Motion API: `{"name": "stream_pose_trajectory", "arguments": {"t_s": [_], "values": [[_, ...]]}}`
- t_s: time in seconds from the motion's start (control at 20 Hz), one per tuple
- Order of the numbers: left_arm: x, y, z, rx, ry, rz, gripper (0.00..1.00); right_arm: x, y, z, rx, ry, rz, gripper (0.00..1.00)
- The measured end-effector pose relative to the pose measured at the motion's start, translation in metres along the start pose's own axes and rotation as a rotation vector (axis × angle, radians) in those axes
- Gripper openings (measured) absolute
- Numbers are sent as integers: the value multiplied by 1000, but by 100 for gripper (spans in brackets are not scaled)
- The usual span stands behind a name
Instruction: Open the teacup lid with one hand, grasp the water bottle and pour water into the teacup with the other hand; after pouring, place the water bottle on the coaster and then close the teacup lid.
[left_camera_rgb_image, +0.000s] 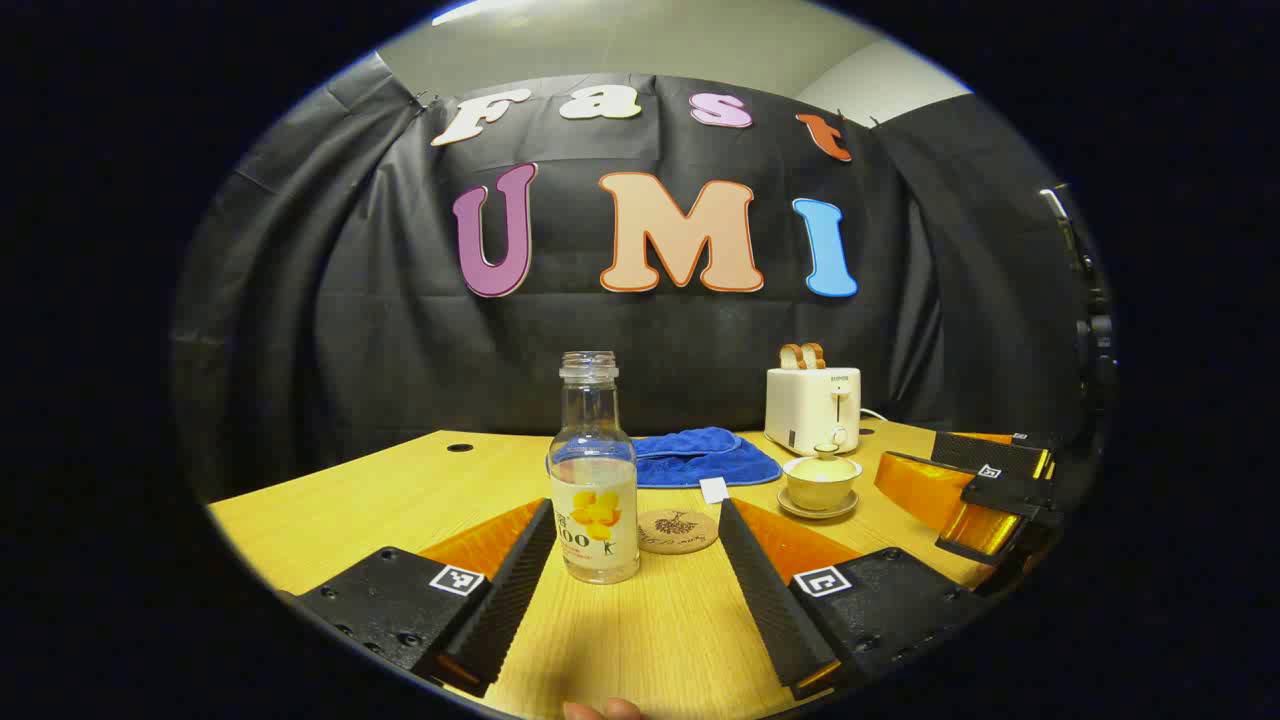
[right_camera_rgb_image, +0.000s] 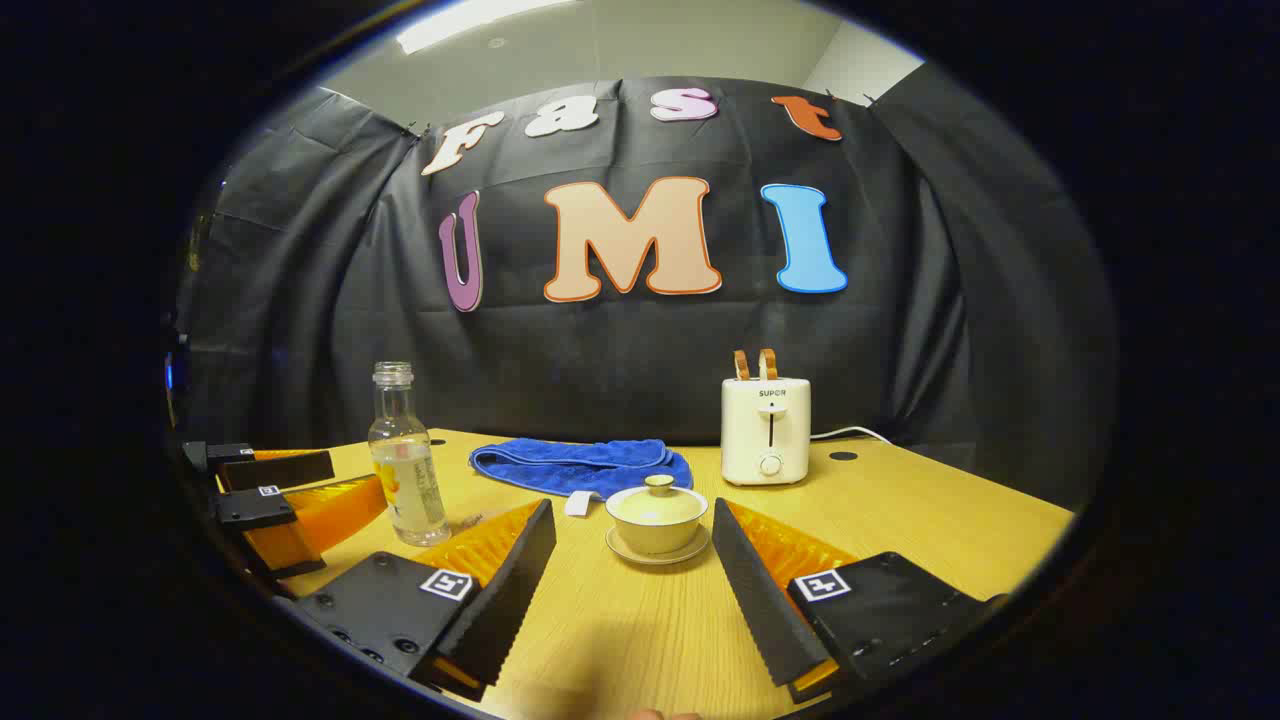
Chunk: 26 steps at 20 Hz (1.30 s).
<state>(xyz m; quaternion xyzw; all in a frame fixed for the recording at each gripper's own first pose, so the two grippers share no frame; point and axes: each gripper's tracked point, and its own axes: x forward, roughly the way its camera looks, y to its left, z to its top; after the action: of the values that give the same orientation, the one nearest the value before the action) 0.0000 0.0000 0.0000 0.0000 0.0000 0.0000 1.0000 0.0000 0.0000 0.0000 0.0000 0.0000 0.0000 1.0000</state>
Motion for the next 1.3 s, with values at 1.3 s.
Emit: {"name": "stream_pose_trajectory", "arguments": {"t_s": [1.3], "values": [[0, 6, -3, 0, -1, 49, 96, 1, -3, 0, -2, -2, -16, 99]]}}
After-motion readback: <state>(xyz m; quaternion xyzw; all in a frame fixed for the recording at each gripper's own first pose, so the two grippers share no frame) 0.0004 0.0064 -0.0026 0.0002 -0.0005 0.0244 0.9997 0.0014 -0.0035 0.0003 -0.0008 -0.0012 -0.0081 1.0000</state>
